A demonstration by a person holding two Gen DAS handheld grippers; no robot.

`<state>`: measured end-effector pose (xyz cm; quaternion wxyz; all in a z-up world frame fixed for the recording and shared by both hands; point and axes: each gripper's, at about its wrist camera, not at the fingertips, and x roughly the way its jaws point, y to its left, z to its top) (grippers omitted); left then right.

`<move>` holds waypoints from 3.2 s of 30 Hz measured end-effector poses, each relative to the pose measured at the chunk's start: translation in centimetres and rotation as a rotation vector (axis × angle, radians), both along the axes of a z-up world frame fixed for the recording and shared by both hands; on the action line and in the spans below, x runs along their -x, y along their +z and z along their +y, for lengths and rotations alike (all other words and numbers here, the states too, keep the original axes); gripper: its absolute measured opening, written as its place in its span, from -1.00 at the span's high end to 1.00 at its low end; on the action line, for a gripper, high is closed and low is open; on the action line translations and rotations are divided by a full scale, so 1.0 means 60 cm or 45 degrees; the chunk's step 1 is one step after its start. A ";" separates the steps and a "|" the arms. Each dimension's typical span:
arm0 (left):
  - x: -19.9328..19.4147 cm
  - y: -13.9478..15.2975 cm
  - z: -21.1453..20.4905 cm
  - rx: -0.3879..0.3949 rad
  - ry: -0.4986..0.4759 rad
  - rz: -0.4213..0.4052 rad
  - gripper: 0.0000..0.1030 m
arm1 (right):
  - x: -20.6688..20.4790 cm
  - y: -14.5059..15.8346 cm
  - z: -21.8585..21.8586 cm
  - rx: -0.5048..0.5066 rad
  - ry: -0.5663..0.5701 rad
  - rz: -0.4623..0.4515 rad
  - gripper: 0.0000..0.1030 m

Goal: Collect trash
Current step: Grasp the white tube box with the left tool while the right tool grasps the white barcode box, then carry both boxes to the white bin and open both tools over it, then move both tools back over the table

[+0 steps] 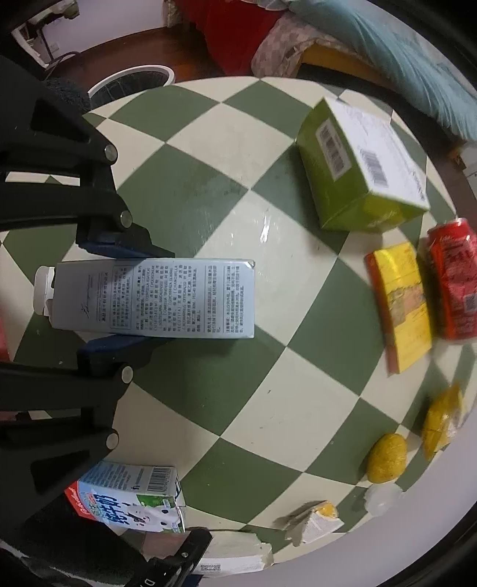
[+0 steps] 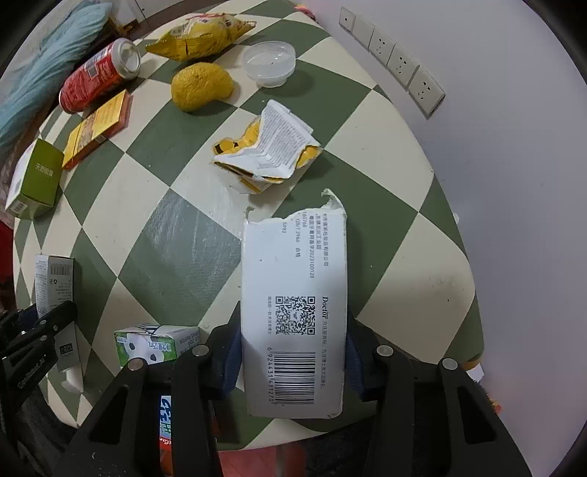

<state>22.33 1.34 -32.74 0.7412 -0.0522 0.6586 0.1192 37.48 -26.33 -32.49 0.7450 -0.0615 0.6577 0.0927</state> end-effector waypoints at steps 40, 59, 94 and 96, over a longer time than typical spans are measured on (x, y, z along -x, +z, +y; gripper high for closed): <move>0.274 0.231 0.557 -0.174 0.978 -0.374 0.40 | 0.309 0.223 0.803 -0.446 0.853 -0.173 0.07; 0.475 -0.009 0.775 0.186 1.435 -0.119 -0.78 | 0.485 -0.112 1.183 -0.220 1.181 0.390 0.05; 0.520 0.125 0.600 -0.190 1.383 -0.148 -0.78 | 0.506 0.032 1.047 -0.166 1.251 0.036 -0.93; 0.521 0.151 0.581 -0.210 1.370 -0.180 -0.79 | 0.503 0.063 1.022 -0.213 1.237 0.023 -0.93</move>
